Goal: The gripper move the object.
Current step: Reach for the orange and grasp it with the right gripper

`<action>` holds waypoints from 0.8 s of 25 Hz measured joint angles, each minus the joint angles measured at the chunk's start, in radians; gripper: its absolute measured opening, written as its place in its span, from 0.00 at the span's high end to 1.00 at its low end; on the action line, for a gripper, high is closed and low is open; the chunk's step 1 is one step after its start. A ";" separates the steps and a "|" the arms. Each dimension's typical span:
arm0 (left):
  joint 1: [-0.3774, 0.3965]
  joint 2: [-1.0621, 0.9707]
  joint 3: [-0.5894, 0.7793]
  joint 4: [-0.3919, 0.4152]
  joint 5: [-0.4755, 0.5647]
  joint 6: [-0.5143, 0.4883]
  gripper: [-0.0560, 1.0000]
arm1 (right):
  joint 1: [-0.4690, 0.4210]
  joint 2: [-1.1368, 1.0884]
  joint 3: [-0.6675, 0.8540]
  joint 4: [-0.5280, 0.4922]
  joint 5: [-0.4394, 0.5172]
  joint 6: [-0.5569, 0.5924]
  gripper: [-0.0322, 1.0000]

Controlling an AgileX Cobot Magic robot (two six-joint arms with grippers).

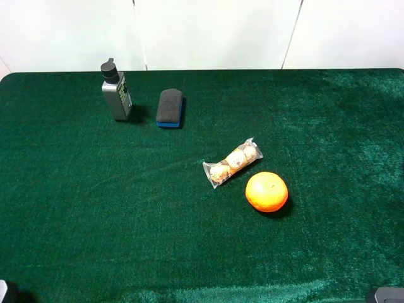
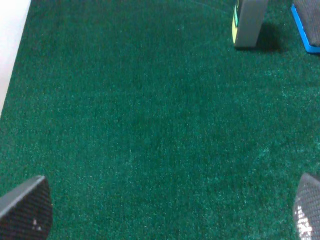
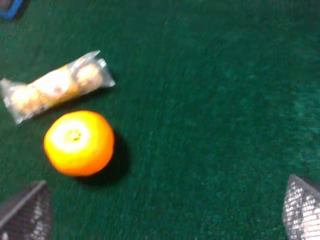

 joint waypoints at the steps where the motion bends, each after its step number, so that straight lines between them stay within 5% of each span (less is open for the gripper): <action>1: 0.000 0.000 0.000 0.000 0.000 0.000 0.02 | 0.012 0.031 -0.002 0.008 -0.002 -0.021 0.30; 10: 0.000 0.000 0.000 0.000 0.000 0.000 0.02 | 0.156 0.276 -0.005 0.033 -0.036 -0.114 0.30; 20: 0.000 0.000 0.000 0.000 0.000 0.000 0.02 | 0.342 0.573 -0.005 0.043 -0.215 -0.148 0.30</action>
